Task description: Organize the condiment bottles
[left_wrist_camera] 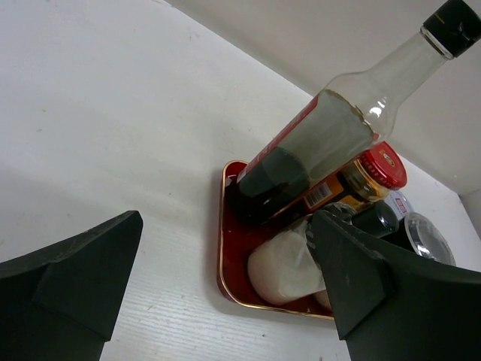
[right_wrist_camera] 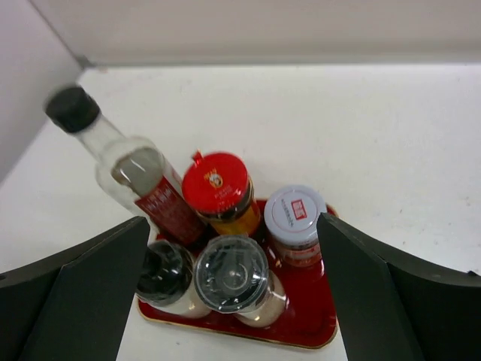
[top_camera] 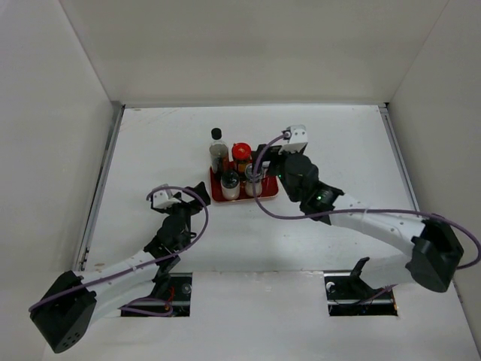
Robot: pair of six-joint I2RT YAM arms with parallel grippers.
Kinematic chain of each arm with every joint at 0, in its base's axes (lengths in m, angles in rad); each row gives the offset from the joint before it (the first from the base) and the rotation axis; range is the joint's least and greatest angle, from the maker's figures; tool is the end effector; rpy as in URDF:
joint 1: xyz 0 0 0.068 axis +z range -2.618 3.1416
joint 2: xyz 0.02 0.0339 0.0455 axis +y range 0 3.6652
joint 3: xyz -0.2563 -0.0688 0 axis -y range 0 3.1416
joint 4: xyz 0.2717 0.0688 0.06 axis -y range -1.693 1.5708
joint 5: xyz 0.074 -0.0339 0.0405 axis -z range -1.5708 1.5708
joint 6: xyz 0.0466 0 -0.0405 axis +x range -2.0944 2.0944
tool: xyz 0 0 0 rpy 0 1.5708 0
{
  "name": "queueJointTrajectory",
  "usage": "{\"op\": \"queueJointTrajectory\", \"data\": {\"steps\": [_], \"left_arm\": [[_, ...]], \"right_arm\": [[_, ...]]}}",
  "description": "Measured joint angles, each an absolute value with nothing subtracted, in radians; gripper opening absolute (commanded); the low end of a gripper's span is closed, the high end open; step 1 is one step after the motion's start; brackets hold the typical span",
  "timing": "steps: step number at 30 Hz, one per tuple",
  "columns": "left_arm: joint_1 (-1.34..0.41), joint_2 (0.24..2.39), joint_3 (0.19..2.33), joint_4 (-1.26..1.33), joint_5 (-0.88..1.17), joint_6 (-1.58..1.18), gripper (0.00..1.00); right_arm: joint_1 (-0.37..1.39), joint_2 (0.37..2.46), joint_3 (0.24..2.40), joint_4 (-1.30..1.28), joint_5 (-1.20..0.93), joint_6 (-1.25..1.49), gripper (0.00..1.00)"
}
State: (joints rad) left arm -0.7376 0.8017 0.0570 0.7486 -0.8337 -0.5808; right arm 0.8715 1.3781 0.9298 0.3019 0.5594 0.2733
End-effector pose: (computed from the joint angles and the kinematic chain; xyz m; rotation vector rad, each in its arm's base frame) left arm 0.1620 -0.1006 0.1580 -0.5271 1.4905 -0.3826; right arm 0.2468 0.2550 0.2848 -0.0957 1.7062 0.3752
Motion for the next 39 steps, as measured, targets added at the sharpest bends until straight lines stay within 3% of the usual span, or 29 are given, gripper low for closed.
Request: {"op": "queueJointTrajectory", "data": {"steps": [12,19,26,32,39], "left_arm": [[-0.741,0.742,0.186,0.543,-0.759,-0.581,1.00],[-0.741,0.743,0.332,0.192,-0.719,-0.620,1.00],[-0.758,0.593,0.432,-0.115,-0.702,-0.658,1.00],[-0.770,0.552,0.486,-0.189,-0.697,-0.659,1.00],[-0.781,0.688,0.505,-0.192,-0.695,-0.659,1.00]], "right_arm": [[0.780,1.120,0.804,0.298,0.576,0.304,1.00],[0.708,1.082,0.705,0.299,0.569,0.351,1.00],[0.640,1.040,0.620,0.317,0.565,0.374,1.00],[0.551,0.978,0.515,0.339,0.574,0.452,1.00],[0.545,0.980,0.503,0.353,0.577,0.492,1.00]]}}
